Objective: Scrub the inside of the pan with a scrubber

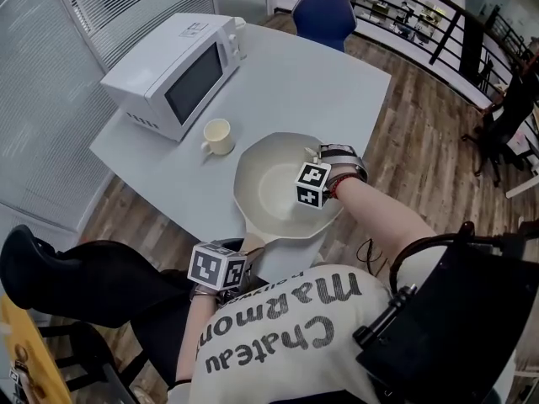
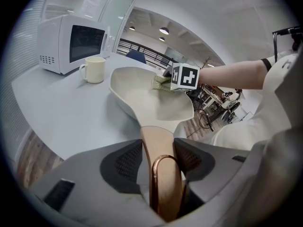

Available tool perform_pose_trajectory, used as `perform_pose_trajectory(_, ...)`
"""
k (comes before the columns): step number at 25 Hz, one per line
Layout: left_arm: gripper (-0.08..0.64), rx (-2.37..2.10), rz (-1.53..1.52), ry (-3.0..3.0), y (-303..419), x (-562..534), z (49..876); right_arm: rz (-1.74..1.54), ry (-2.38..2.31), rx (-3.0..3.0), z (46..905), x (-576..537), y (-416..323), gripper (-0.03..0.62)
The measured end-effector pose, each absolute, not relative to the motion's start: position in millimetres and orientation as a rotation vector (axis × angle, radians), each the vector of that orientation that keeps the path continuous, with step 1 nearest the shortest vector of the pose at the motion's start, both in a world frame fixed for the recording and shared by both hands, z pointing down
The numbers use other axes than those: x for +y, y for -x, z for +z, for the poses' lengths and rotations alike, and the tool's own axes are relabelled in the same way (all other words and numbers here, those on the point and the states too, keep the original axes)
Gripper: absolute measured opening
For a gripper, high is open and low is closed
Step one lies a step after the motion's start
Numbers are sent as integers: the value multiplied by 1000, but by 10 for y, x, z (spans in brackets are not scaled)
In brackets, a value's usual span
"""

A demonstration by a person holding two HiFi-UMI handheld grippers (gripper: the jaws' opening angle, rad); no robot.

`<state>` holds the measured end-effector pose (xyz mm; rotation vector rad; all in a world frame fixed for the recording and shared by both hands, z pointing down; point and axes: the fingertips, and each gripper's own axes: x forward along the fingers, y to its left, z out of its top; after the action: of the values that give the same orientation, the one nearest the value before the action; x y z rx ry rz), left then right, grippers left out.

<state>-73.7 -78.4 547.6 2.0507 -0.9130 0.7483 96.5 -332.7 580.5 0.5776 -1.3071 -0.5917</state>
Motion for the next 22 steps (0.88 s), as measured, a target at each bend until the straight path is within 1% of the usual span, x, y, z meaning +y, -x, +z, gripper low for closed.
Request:
perform_pose_trajectory(2,222,-913,753,-2055,736,-788,5472,-707,-612,-1334,5699,-3381,-931,60)
perform_pose_trajectory(4,225,-911,758,-2060,736,-798,5468,-740,-659,-1395,5609,-3416,-918,60)
perform_pose_trajectory(6,225,-905,757,-2059,740,-801,5478,-648,-716,-1501,5553,-3411,-888,60)
perform_pose_trajectory(8,225,-901,756,-2054,749,-801,5501,-473,-782,-1645,5461,-3370,-773,60)
perform_pose_trajectory(11,224,-897,753,-2054,780,-818,5518,-48,-807,-1920,5273,-3180,-417,58)
perform_pose_trajectory(14,224,-893,746,-2054,799,-822,5523,596,-665,-2136,5150,-2787,-6,60)
perform_pose_trajectory(16,224,-891,745,-2050,804,-818,5535,1055,-474,-2178,5098,-2452,273,58)
perform_pose_trajectory(17,223,-890,744,-2050,802,-818,5537,1230,-382,-2165,5087,-2303,382,58)
perform_pose_trajectory(19,222,-889,743,-2049,793,-815,5531,1431,-279,-2095,5156,-2082,494,58)
perform_pose_trajectory(22,224,-888,740,-2050,767,-814,5511,1533,-201,-1934,5430,-1780,511,58)
